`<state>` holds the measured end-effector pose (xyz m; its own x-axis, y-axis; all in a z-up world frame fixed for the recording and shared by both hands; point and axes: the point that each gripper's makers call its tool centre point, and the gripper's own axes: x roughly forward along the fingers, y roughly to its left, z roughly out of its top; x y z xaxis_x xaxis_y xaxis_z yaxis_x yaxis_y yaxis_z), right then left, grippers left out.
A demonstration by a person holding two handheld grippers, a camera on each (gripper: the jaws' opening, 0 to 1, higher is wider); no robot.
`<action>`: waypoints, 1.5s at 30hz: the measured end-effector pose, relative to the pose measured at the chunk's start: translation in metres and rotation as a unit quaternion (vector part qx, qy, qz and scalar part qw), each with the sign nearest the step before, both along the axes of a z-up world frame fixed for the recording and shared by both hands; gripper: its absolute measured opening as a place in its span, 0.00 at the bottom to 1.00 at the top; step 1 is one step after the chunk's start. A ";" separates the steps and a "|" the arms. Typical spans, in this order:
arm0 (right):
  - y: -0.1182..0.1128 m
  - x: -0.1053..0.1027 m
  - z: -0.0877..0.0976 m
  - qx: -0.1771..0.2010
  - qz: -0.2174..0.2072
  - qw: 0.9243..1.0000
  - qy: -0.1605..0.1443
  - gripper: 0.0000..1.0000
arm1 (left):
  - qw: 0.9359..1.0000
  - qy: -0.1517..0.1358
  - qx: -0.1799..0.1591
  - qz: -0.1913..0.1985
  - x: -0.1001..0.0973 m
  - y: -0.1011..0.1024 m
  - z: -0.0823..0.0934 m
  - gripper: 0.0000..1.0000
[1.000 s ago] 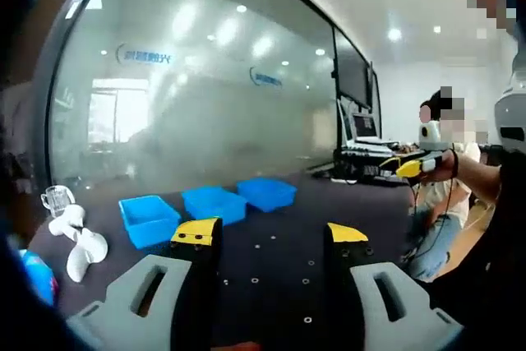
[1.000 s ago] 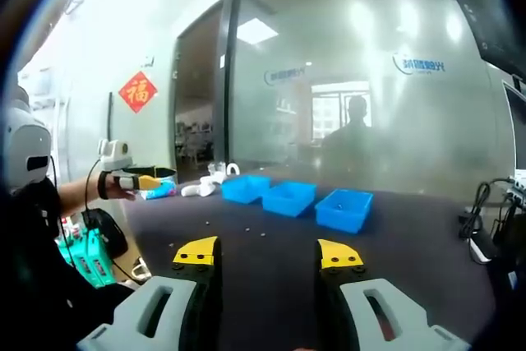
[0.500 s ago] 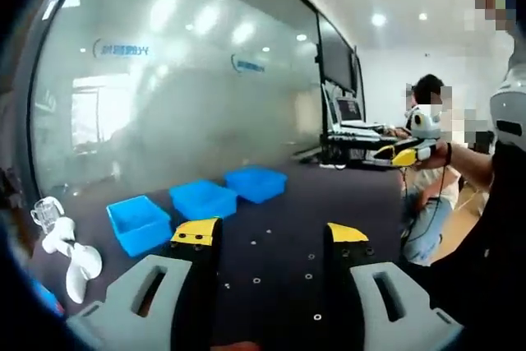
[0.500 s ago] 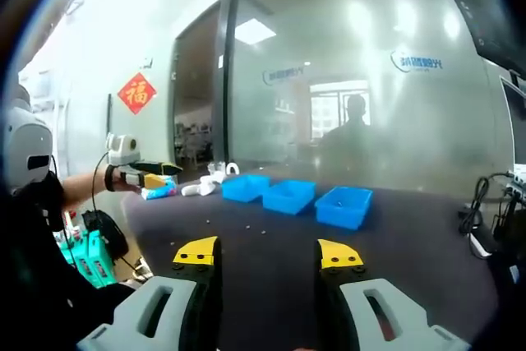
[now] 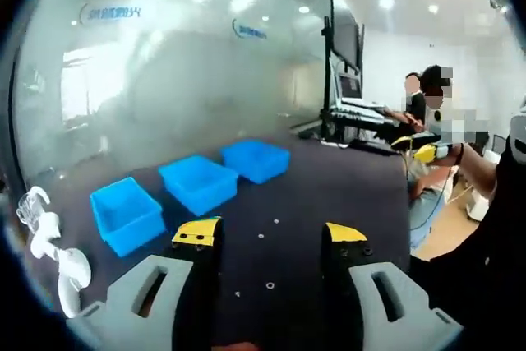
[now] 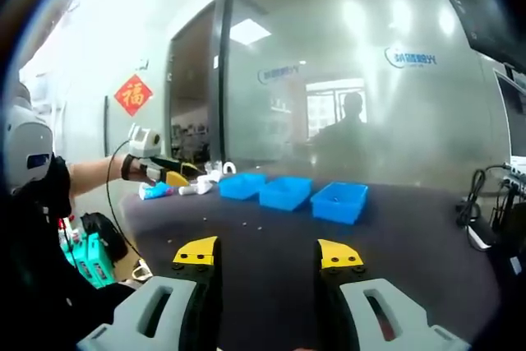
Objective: Sort the screws, nuts, and washers into the corresponding bins
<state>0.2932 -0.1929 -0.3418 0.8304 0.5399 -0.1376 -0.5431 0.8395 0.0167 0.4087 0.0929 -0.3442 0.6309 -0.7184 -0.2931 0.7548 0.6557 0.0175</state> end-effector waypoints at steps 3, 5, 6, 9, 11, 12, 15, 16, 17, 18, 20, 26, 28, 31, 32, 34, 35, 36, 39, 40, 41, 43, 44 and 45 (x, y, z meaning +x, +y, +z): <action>-0.002 0.000 -0.002 0.001 -0.002 1.000 0.002 0.41 | 0.999 0.029 0.011 -0.013 0.009 -0.014 -0.012 0.39; -0.004 0.000 -0.004 0.003 -0.003 1.000 0.003 0.41 | 0.999 0.039 0.027 -0.022 0.013 -0.019 -0.019 0.38; -0.004 0.000 -0.005 0.004 -0.004 1.000 0.005 0.41 | 0.998 0.043 0.035 -0.027 0.015 -0.022 -0.022 0.38; -0.006 0.000 -0.007 0.003 -0.005 1.000 0.007 0.41 | 0.996 0.063 0.050 -0.039 0.017 -0.033 -0.029 0.38; -0.007 0.000 -0.008 0.002 -0.006 1.000 0.009 0.41 | 0.994 0.082 0.062 -0.044 0.028 -0.034 -0.034 0.36; -0.007 0.000 -0.009 0.002 -0.006 1.000 0.010 0.41 | 0.992 0.091 0.068 -0.048 0.026 -0.036 -0.036 0.34; -0.007 0.000 -0.010 0.003 -0.006 1.000 0.011 0.41 | 0.989 0.117 0.078 -0.052 0.030 -0.045 -0.040 0.33; -0.008 0.000 -0.010 0.004 -0.006 1.000 0.011 0.41 | 0.988 0.121 0.085 -0.052 0.033 -0.045 -0.043 0.33; -0.008 0.000 -0.010 0.006 -0.007 1.000 0.011 0.41 | 0.987 0.124 0.092 -0.054 0.034 -0.047 -0.045 0.33; -0.008 0.000 -0.011 0.007 -0.007 1.000 0.012 0.41 | 0.985 0.131 0.100 -0.054 0.039 -0.046 -0.048 0.33; -0.009 0.001 -0.012 0.008 -0.008 1.000 0.012 0.41 | 0.982 0.140 0.112 -0.056 0.040 -0.049 -0.053 0.32; -0.012 0.001 -0.013 0.010 -0.011 1.000 0.014 0.41 | 0.974 0.151 0.153 -0.069 0.044 -0.060 -0.069 0.26; -0.013 0.001 -0.013 0.011 -0.012 1.000 0.014 0.41 | 0.970 0.162 0.165 -0.078 0.042 -0.064 -0.076 0.23; -0.013 0.001 -0.014 0.011 -0.013 1.000 0.015 0.41 | 0.964 0.164 0.191 -0.088 0.043 -0.067 -0.086 0.23; -0.014 0.000 -0.015 0.010 -0.014 1.000 0.016 0.41 | 0.962 0.164 0.198 -0.088 0.044 -0.068 -0.089 0.23; -0.014 0.000 -0.016 0.011 -0.014 1.000 0.017 0.41 | 0.960 0.170 0.205 -0.088 0.046 -0.070 -0.095 0.23; -0.014 0.000 -0.016 0.011 -0.014 1.000 0.017 0.41 | 0.958 0.173 0.212 -0.089 0.046 -0.071 -0.098 0.23; -0.015 0.000 -0.017 0.011 -0.015 1.000 0.018 0.41 | 0.957 0.172 0.214 -0.089 0.047 -0.071 -0.100 0.23; -0.016 0.000 -0.018 0.011 -0.017 1.000 0.020 0.41 | 0.957 0.175 0.216 -0.088 0.049 -0.073 -0.103 0.21; -0.017 0.000 -0.019 0.012 -0.018 1.000 0.021 0.41 | 0.956 0.176 0.216 -0.088 0.049 -0.073 -0.104 0.21; -0.017 0.000 -0.019 0.012 -0.018 1.000 0.021 0.41 | 0.956 0.177 0.219 -0.089 0.049 -0.073 -0.106 0.21; -0.017 0.000 -0.021 0.012 -0.018 1.000 0.023 0.41 | 0.955 0.176 0.222 -0.090 0.049 -0.073 -0.109 0.20; -0.017 0.000 -0.021 0.012 -0.018 1.000 0.023 0.41 | 0.955 0.176 0.222 -0.092 0.050 -0.073 -0.109 0.19; -0.016 0.000 -0.021 0.013 -0.018 1.000 0.023 0.41 | 0.954 0.179 0.221 -0.090 0.050 -0.072 -0.111 0.19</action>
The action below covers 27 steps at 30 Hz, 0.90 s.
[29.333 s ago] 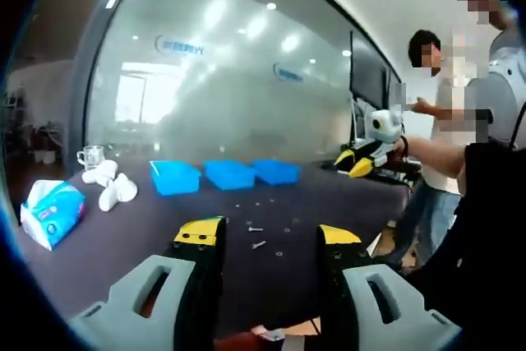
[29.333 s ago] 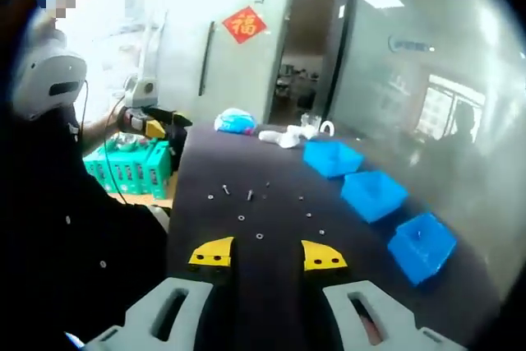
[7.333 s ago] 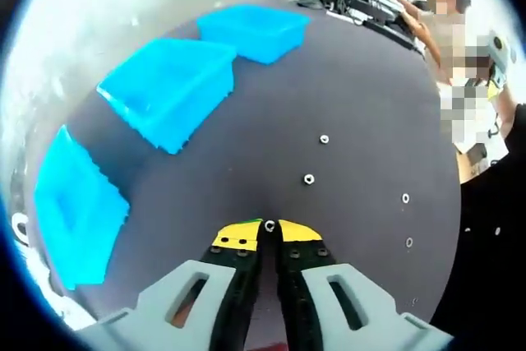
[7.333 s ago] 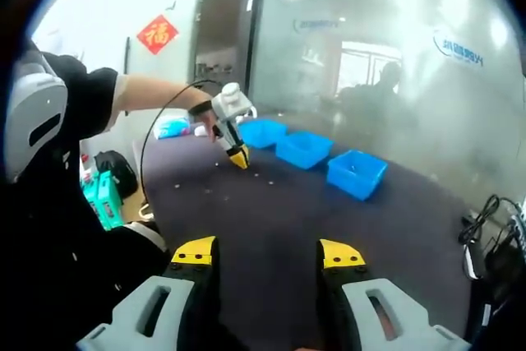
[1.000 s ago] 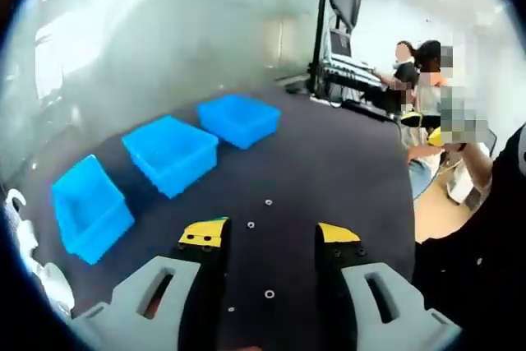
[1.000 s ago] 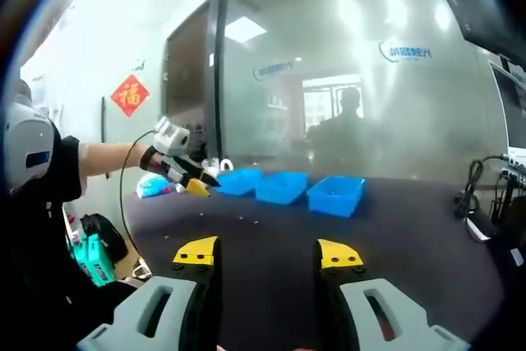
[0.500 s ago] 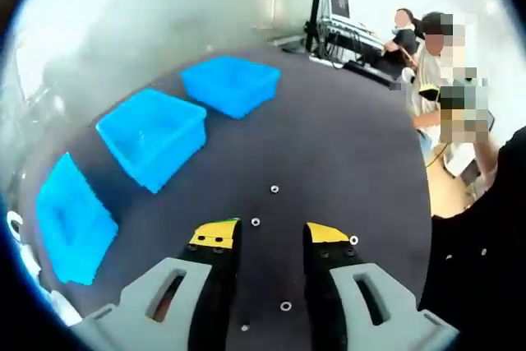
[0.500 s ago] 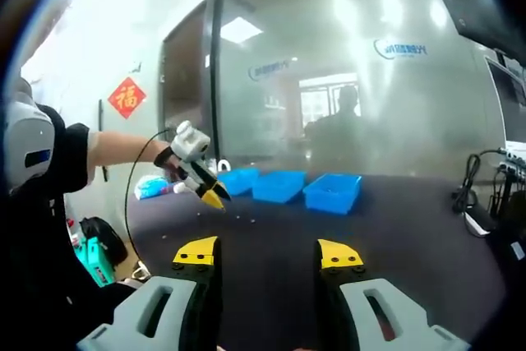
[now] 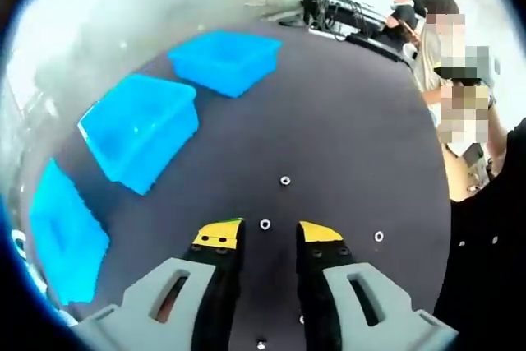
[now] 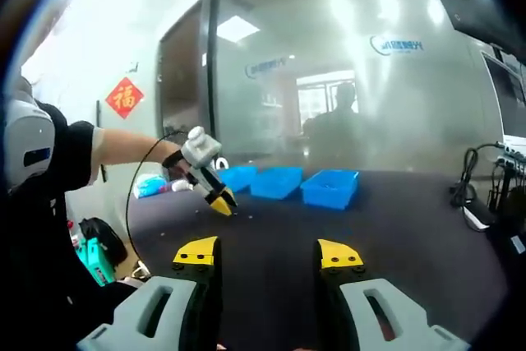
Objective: Sort the screws, nuts, and washers into the corresponding bins
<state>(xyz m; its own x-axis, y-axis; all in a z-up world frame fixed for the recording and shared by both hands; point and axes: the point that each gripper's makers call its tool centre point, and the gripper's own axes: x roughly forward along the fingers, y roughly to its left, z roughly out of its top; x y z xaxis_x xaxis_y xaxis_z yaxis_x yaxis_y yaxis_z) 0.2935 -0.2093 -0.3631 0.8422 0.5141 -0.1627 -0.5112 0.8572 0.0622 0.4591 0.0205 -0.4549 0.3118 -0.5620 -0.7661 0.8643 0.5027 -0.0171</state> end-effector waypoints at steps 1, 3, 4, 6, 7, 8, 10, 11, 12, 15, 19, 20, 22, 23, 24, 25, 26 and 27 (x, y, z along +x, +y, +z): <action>0.001 0.000 0.000 0.000 0.001 1.000 0.000 0.41 | 1.000 0.001 -0.001 0.002 0.001 0.000 -0.001 0.19; 0.002 0.000 0.000 0.001 0.002 1.000 0.000 0.41 | 1.000 0.002 -0.004 0.004 0.002 0.000 -0.002 0.18; 0.002 0.001 0.000 0.001 0.002 1.000 -0.001 0.41 | 1.000 0.003 -0.005 0.006 0.003 0.000 -0.003 0.18; 0.003 0.001 0.001 0.002 0.002 1.000 -0.002 0.41 | 1.000 0.006 -0.007 0.009 0.004 0.000 -0.006 0.17; 0.003 0.001 0.001 0.003 0.002 1.000 -0.003 0.41 | 1.000 0.007 -0.006 0.008 0.004 0.000 -0.007 0.16; 0.003 0.002 0.002 0.004 0.002 1.000 -0.004 0.41 | 1.000 0.007 -0.004 0.009 0.005 0.000 -0.010 0.15; 0.004 0.002 0.002 0.004 0.001 1.000 -0.005 0.41 | 1.000 0.008 -0.003 0.012 0.006 0.000 -0.013 0.13; 0.004 0.002 0.003 0.004 0.002 1.000 -0.005 0.41 | 1.000 0.007 -0.003 0.014 0.007 0.000 -0.013 0.12; 0.004 0.001 0.002 0.004 0.002 1.000 -0.005 0.41 | 1.000 0.007 -0.004 0.014 0.007 0.000 -0.012 0.11; 0.005 0.001 0.002 0.003 0.003 1.000 -0.004 0.41 | 1.000 0.000 -0.001 0.015 0.009 0.001 -0.012 0.04; 0.005 0.001 0.002 0.004 0.003 1.000 -0.005 0.41 | 1.000 -0.006 -0.003 0.017 0.007 0.002 -0.012 0.03; 0.005 0.000 0.002 0.003 0.003 1.000 -0.005 0.41 | 1.000 -0.008 -0.005 0.018 0.006 0.002 -0.012 0.03; 0.006 0.000 0.003 0.002 0.004 1.000 -0.006 0.41 | 1.000 -0.013 -0.009 0.024 0.005 0.002 -0.011 0.02; 0.006 0.000 0.003 0.001 0.004 1.000 -0.007 0.41 | 0.999 -0.019 -0.010 0.030 0.006 0.003 -0.011 0.02; 0.005 0.000 0.003 0.001 0.004 1.000 -0.007 0.41 | 0.999 -0.023 -0.013 0.038 0.007 0.004 -0.010 0.02; 0.005 0.000 0.004 0.002 0.004 1.000 -0.007 0.41 | 0.998 -0.028 -0.024 0.047 0.007 0.004 -0.008 0.02; 0.006 0.000 0.004 0.002 0.005 1.000 -0.008 0.41 | 0.997 -0.032 -0.041 0.059 0.007 0.004 -0.005 0.02; 0.006 0.000 0.004 0.001 0.005 1.000 -0.008 0.41 | 0.996 -0.033 -0.047 0.063 0.006 0.005 -0.003 0.02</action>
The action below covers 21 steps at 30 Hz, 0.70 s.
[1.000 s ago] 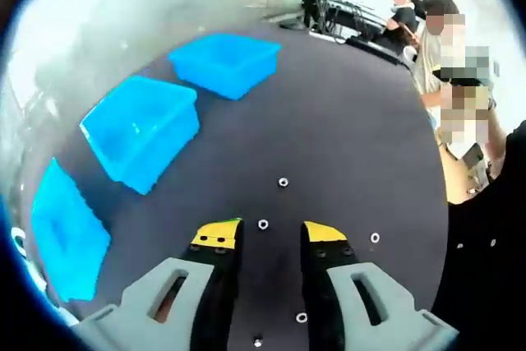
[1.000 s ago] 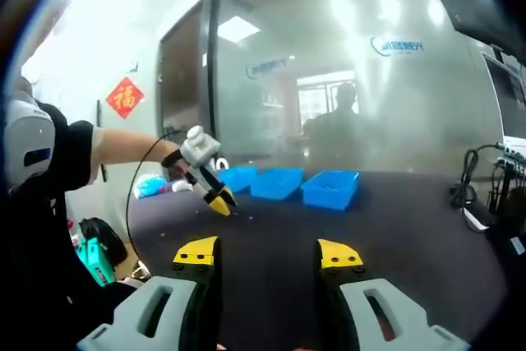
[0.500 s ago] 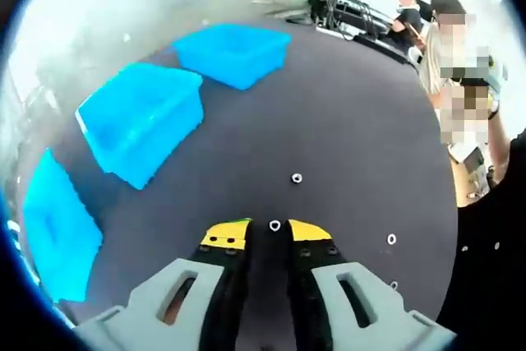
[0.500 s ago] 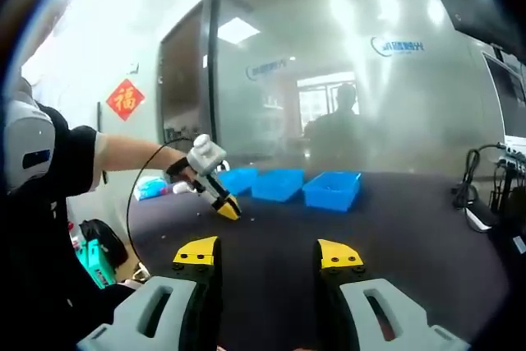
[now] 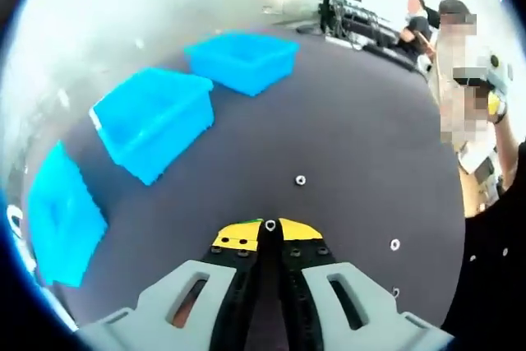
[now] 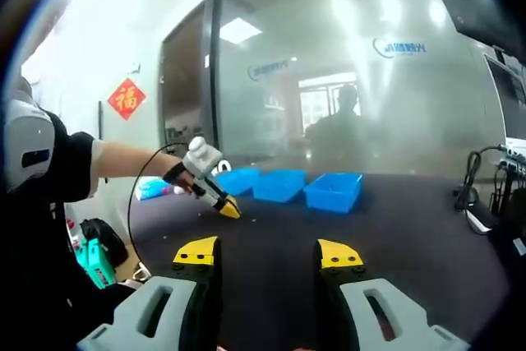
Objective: Sort the screws, nuts, and washers into the corresponding bins
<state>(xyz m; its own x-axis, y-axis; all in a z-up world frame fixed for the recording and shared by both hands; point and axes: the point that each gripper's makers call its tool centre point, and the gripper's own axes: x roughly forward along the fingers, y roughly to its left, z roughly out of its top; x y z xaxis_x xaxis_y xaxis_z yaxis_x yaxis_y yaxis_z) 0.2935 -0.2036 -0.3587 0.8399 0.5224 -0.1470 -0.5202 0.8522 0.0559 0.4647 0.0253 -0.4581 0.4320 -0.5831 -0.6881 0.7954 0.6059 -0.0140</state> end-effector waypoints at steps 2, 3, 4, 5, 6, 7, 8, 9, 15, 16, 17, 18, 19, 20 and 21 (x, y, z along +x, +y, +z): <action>0.000 0.000 0.001 0.001 0.000 1.000 0.000 0.41 | 0.999 -0.006 -0.031 0.006 -0.004 -0.004 0.008 0.02; 0.000 0.000 0.001 0.001 0.001 1.000 -0.001 0.41 | 0.999 -0.009 -0.037 0.007 -0.007 -0.003 0.011 0.02; 0.001 0.000 0.001 0.001 0.001 1.000 -0.001 0.41 | 0.999 -0.019 -0.043 0.012 -0.008 -0.002 0.015 0.02; 0.001 0.000 0.001 0.001 0.001 1.000 -0.001 0.41 | 0.999 -0.028 -0.045 0.011 -0.009 -0.002 0.018 0.02; 0.002 0.000 0.002 0.001 0.002 1.000 -0.002 0.41 | 0.997 -0.044 -0.056 0.008 -0.011 -0.004 0.024 0.02; 0.003 0.001 0.003 0.002 0.002 1.000 -0.003 0.41 | 0.996 -0.050 -0.071 0.014 -0.014 -0.004 0.030 0.02; 0.004 0.001 0.003 0.002 0.003 1.000 -0.004 0.41 | 0.995 -0.058 -0.077 0.021 -0.017 -0.004 0.035 0.02; 0.004 0.001 0.004 0.003 0.003 1.000 -0.005 0.41 | 0.993 -0.078 -0.083 0.024 -0.019 -0.003 0.043 0.02; 0.011 0.002 0.010 0.003 0.007 1.000 -0.012 0.41 | 0.980 -0.147 -0.125 0.047 -0.040 0.002 0.076 0.02; 0.011 0.002 0.011 0.003 0.007 1.000 -0.013 0.41 | 0.979 -0.160 -0.122 0.046 -0.044 0.005 0.079 0.02; 0.012 0.003 0.012 0.001 0.007 1.000 -0.016 0.41 | 0.975 -0.173 -0.130 0.052 -0.047 0.006 0.085 0.02; 0.012 0.003 0.013 0.002 0.007 1.000 -0.017 0.41 | 0.973 -0.182 -0.133 0.056 -0.051 0.008 0.088 0.02; 0.012 0.003 0.014 0.002 0.006 1.000 -0.018 0.41 | 0.970 -0.190 -0.142 0.061 -0.055 0.010 0.093 0.02; 0.012 0.004 0.015 0.003 0.006 1.000 -0.020 0.41 | 0.967 -0.199 -0.143 0.068 -0.059 0.013 0.096 0.02; 0.012 0.004 0.017 0.003 0.005 1.000 -0.022 0.41 | 0.964 -0.210 -0.148 0.075 -0.062 0.015 0.100 0.02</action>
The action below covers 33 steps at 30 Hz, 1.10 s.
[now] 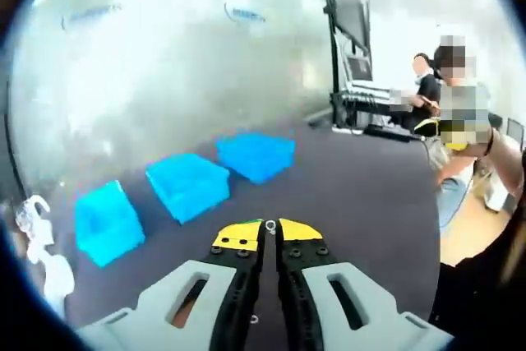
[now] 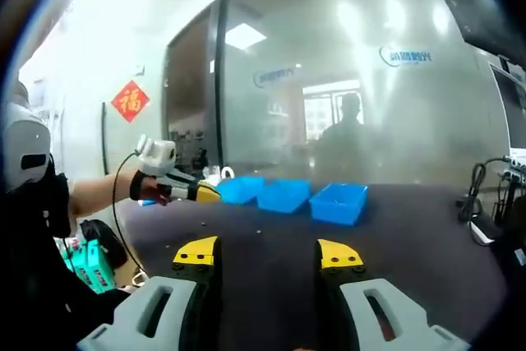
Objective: Sort the screws, nuts, and washers into the corresponding bins
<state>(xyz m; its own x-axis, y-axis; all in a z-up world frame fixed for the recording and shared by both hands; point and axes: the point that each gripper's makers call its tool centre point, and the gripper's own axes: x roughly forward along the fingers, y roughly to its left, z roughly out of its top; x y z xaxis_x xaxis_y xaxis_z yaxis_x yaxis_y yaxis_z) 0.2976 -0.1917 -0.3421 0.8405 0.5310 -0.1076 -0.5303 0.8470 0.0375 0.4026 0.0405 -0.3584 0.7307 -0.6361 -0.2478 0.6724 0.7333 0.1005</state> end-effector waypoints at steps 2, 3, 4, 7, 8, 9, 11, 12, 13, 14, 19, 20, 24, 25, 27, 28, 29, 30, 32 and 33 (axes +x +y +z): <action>-0.001 0.001 0.002 0.002 -0.002 1.000 -0.002 0.41 | 1.000 -0.012 -0.014 0.008 -0.008 0.004 0.007 0.02; -0.001 0.001 0.003 0.003 -0.002 1.000 -0.003 0.41 | 1.000 -0.017 -0.019 0.013 -0.011 0.006 0.009 0.02; -0.001 0.002 0.004 0.002 -0.003 1.000 -0.004 0.41 | 0.999 -0.024 -0.026 0.023 -0.014 0.010 0.013 0.02; 0.000 0.002 0.006 0.003 -0.003 1.000 -0.006 0.41 | 0.996 -0.047 -0.046 0.064 -0.014 0.027 0.022 0.02; 0.001 0.003 0.007 0.003 -0.003 1.000 -0.006 0.41 | 0.993 -0.059 -0.049 0.089 -0.012 0.036 0.026 0.02; 0.001 0.003 0.007 0.003 -0.003 1.000 -0.007 0.41 | 0.991 -0.068 -0.058 0.102 -0.011 0.041 0.030 0.02; 0.004 0.003 0.008 0.006 0.000 1.000 -0.007 0.41 | 0.984 -0.088 -0.079 0.132 -0.010 0.054 0.038 0.02; 0.005 0.004 0.009 0.006 0.001 1.000 -0.007 0.41 | 0.983 -0.085 -0.085 0.137 -0.009 0.057 0.038 0.02; 0.007 0.004 0.009 0.006 0.002 1.000 -0.008 0.41 | 0.983 -0.085 -0.087 0.138 -0.009 0.059 0.038 0.02; 0.008 0.004 0.009 0.005 0.003 1.000 -0.008 0.41 | 0.982 -0.085 -0.090 0.142 -0.007 0.062 0.038 0.02; 0.013 0.003 0.012 0.004 0.011 1.000 -0.011 0.41 | 0.978 -0.092 -0.090 0.166 0.012 0.079 0.043 0.02; 0.014 0.002 0.013 0.006 0.012 1.000 -0.011 0.41 | 0.976 -0.091 -0.103 0.168 0.017 0.083 0.046 0.02; 0.015 0.000 0.016 0.009 0.016 1.000 -0.014 0.41 | 0.973 -0.099 -0.098 0.184 0.044 0.099 0.056 0.02; 0.015 0.000 0.017 0.009 0.015 1.000 -0.014 0.41 | 0.972 -0.098 -0.096 0.192 0.053 0.105 0.057 0.02; 0.014 0.000 0.017 0.009 0.015 1.000 -0.015 0.41 | 0.966 -0.097 -0.102 0.215 0.070 0.119 0.059 0.02; 0.013 -0.001 0.018 0.008 0.014 1.000 -0.015 0.41 | 0.966 -0.093 -0.101 0.219 0.080 0.124 0.058 0.01; 0.013 -0.001 0.018 0.009 0.013 1.000 -0.015 0.41 | 0.964 -0.086 -0.103 0.229 0.090 0.130 0.056 0.01; 0.012 -0.001 0.018 0.010 0.012 1.000 -0.015 0.41 | 0.964 -0.085 -0.098 0.232 0.099 0.135 0.055 0.01; 0.010 -0.001 0.017 0.011 0.011 1.000 -0.014 0.41 | 0.962 -0.086 -0.092 0.242 0.117 0.145 0.052 0.01; 0.010 -0.001 0.016 0.011 0.011 1.000 -0.013 0.41 | 0.962 -0.083 -0.094 0.245 0.124 0.148 0.050 0.01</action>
<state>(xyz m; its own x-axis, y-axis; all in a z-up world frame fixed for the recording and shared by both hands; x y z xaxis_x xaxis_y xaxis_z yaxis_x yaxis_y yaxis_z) 0.2965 -0.1817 -0.3261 0.8307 0.5518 -0.0737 -0.5502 0.8340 0.0420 0.5270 0.1885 -0.3079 0.9734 -0.2282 -0.0175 0.2285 0.9735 0.0119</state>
